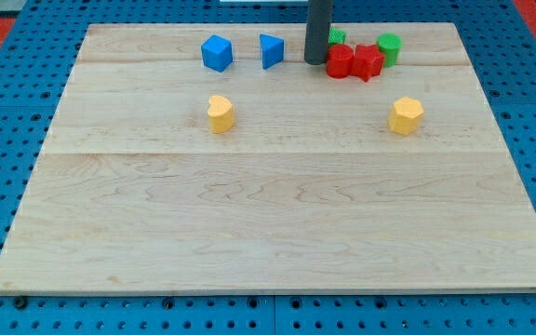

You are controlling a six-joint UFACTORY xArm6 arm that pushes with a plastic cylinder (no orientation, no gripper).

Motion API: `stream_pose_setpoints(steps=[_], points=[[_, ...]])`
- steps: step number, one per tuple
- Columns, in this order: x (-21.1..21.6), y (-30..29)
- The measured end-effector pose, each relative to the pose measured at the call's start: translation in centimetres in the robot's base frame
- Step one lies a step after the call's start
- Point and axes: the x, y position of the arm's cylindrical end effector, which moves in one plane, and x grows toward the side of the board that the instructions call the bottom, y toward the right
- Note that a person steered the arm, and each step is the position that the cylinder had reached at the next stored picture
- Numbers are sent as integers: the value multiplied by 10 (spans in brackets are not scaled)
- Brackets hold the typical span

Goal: Move your arm near yellow hexagon

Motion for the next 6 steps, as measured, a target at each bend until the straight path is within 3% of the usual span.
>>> stream_pose_setpoints(steps=[1,2,4,5,6], points=[[-21,-72],[-10,-166],[5,-127],[71,-95],[78,5]])
